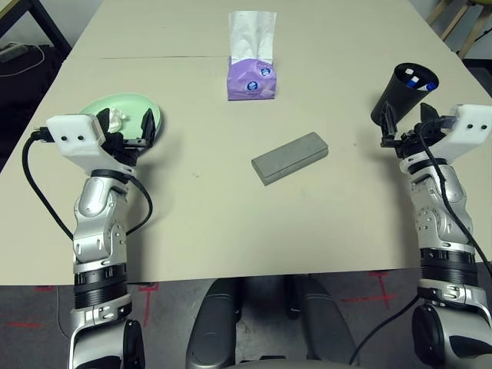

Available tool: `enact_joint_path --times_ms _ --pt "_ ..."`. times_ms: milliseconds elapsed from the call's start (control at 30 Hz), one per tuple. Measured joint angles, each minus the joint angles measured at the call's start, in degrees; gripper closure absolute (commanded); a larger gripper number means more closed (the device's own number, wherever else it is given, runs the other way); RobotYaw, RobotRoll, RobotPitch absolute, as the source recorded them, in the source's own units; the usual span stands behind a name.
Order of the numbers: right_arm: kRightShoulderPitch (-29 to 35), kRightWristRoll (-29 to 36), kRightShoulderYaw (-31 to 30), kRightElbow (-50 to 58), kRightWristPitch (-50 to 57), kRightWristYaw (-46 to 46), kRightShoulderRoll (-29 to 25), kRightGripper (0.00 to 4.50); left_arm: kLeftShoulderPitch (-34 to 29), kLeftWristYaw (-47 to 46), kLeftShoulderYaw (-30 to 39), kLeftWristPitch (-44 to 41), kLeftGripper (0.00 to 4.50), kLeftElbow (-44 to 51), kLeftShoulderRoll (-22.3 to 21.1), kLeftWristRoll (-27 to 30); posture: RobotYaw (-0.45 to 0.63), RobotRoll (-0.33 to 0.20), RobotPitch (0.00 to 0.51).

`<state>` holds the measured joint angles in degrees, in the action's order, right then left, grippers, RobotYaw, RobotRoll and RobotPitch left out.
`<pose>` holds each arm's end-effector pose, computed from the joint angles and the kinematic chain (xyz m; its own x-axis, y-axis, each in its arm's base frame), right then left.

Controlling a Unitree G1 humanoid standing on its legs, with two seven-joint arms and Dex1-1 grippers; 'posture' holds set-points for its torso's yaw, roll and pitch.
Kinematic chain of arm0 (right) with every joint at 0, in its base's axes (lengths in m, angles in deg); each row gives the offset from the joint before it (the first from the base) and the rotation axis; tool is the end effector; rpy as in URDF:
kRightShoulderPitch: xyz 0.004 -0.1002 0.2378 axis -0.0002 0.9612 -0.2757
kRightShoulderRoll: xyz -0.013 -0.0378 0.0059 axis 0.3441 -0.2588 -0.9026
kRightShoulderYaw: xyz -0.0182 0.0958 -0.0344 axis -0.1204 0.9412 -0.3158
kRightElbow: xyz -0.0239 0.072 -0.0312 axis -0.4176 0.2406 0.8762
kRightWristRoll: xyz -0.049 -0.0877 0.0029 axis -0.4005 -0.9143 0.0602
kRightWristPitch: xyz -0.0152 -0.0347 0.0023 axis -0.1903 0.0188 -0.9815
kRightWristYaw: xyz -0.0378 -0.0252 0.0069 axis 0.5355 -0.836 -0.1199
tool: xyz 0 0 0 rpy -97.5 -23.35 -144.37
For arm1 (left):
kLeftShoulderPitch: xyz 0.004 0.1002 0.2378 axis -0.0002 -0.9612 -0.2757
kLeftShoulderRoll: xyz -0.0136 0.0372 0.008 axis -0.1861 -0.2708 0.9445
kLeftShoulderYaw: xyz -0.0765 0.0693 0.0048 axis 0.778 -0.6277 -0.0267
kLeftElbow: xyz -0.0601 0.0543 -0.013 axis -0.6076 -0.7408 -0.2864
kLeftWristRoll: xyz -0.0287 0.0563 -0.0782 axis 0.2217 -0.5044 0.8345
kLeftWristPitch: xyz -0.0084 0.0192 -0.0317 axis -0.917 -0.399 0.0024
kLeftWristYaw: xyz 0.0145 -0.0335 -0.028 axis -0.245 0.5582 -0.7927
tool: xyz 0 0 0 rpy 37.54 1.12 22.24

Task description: Organize and tidy the items on the table.

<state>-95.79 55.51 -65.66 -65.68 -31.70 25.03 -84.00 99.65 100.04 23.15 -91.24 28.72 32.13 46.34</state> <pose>0.2724 -0.2492 0.1424 0.9349 -0.0756 0.3468 0.0542 0.9960 0.0709 0.2488 0.2627 0.1565 0.9310 0.0428 0.3626 -0.0717 0.9952 0.0665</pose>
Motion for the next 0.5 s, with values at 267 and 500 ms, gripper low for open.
enact_joint_path --times_ms 267,500 --pt "-0.16 0.68 1.30 -2.69 -0.40 1.85 -3.88 0.06 -1.87 1.29 1.03 0.00 0.00 -1.38 -1.40 0.83 0.02 0.000 0.219" --pt "-0.68 0.65 1.35 -4.03 -1.19 1.76 -4.36 0.06 -2.17 1.17 1.28 0.01 0.00 -1.70 -1.42 0.86 0.02 0.000 0.219"
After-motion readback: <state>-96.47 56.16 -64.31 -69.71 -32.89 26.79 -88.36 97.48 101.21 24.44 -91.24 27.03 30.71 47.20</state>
